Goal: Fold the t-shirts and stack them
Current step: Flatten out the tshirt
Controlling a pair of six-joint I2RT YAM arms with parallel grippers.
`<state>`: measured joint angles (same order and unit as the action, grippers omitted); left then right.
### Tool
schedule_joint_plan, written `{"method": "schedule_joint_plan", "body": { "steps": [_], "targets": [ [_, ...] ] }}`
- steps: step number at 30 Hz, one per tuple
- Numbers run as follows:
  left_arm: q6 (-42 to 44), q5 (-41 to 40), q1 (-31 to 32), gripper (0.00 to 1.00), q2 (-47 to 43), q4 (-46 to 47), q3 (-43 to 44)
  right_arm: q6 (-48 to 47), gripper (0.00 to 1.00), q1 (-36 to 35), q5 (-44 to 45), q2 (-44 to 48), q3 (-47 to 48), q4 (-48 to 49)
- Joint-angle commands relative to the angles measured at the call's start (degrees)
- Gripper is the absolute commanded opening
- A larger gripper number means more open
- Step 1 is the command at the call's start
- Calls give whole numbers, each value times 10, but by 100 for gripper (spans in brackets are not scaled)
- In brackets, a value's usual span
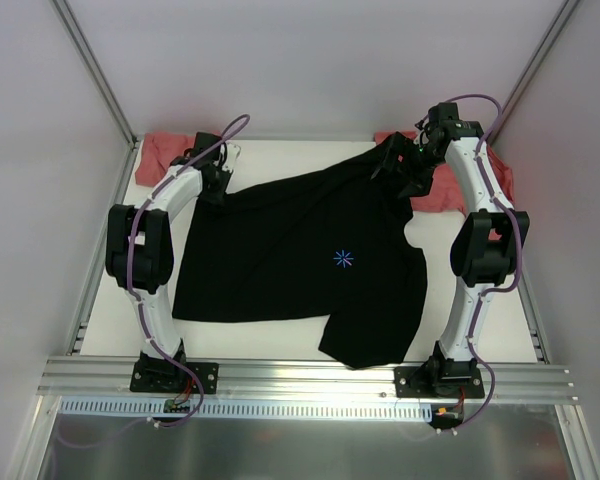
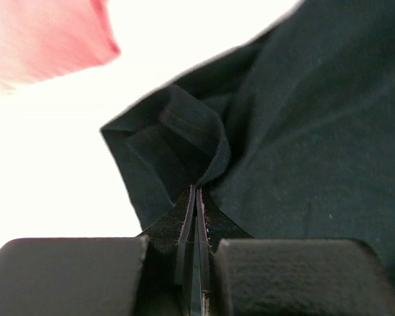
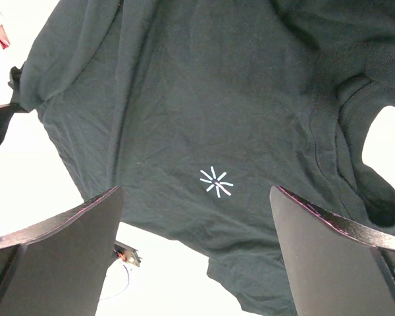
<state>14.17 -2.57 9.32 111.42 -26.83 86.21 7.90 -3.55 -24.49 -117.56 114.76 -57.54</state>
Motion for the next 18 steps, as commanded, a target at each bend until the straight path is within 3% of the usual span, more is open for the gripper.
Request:
{"method": "schedule_joint_plan", "body": {
  "steps": [1, 9, 16, 17, 18],
  "targets": [
    [-19, -51, -1, 0, -29, 29, 45, -8, 99, 5, 0, 33, 11, -16],
    [-32, -116, -1, 0, 15, 66, 125, -10, 99, 5, -4, 38, 6, -20],
    [-41, -164, -1, 0, 61, 127, 140, -15, 99, 6, -11, 52, -34, -18],
    [-44, -174, -1, 3, 77, 129, 144, -15, 99, 5, -12, 53, -38, -17],
    [-53, -189, -1, 32, 85, 128, 156, -16, 99, 6, -14, 53, -40, -17]
  ]
}}
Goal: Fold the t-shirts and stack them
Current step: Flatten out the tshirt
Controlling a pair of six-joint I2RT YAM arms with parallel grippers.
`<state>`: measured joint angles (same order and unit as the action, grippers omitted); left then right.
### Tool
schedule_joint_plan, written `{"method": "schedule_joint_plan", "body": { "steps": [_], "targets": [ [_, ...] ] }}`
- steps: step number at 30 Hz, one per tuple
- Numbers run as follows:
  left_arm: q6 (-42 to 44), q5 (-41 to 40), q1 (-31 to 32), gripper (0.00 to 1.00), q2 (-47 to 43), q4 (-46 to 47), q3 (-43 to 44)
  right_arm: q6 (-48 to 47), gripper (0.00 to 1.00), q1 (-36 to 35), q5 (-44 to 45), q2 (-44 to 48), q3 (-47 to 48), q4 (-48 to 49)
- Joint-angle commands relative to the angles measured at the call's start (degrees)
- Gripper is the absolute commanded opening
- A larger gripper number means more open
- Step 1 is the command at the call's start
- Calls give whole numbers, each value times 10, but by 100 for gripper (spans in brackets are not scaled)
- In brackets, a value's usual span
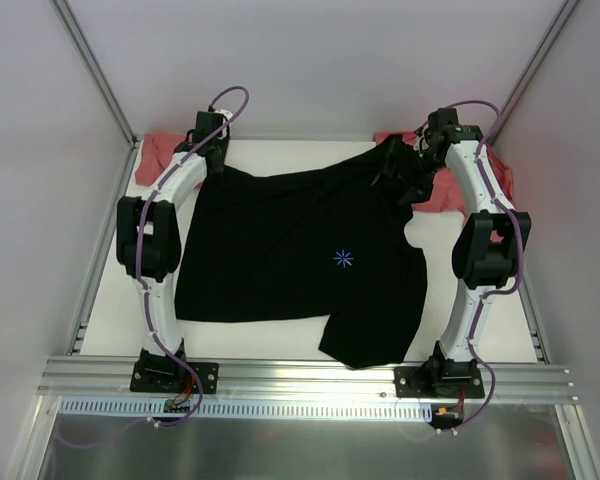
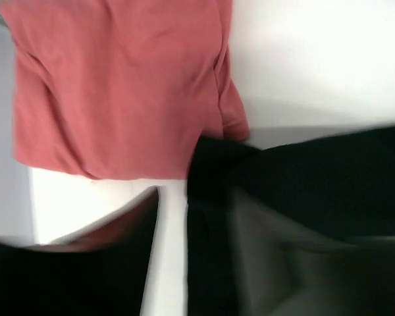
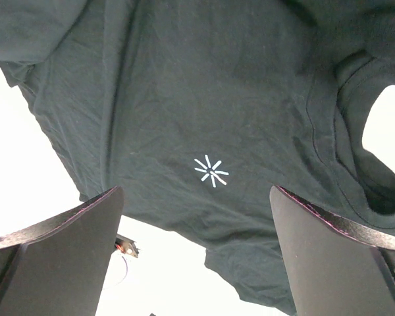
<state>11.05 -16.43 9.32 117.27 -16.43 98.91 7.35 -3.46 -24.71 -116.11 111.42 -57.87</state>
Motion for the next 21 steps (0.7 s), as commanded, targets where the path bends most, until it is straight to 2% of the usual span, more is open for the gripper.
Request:
{"method": "schedule_joint_plan", "body": {
  "steps": [1, 2, 3, 9, 13, 14, 15, 18, 21],
  "targets": [
    [-31, -66, -1, 60, 39, 25, 33, -10, 99, 5, -14, 39, -12, -14],
    [-43, -87, 1, 89, 43, 26, 37, -11, 99, 4, -15, 40, -15, -12],
    [-58, -118, 0, 99, 45, 26, 39, -12, 99, 4, -15, 40, -18, -13],
    [-104, -127, -3, 99, 3, 54, 12, -12, 99, 5, -17, 37, -11, -5],
    [-178, -2, -34, 99, -14, 37, 17, 2, 99, 7, -22, -17, 65, -1],
    [-206, 28, -42, 99, -15, 29, 25, 8, 100, 9, -31, -31, 111, 3],
    [-215, 86, -55, 98, -23, 32, 26, 16, 99, 14, -36, -45, 134, 8],
    [-228, 155, -66, 95, -36, 49, 32, 56, 99, 23, -62, -91, 197, 70],
    [-219, 230, -69, 93, -25, 0, 91, 111, 99, 36, -98, -146, 236, 148]
  ]
}}
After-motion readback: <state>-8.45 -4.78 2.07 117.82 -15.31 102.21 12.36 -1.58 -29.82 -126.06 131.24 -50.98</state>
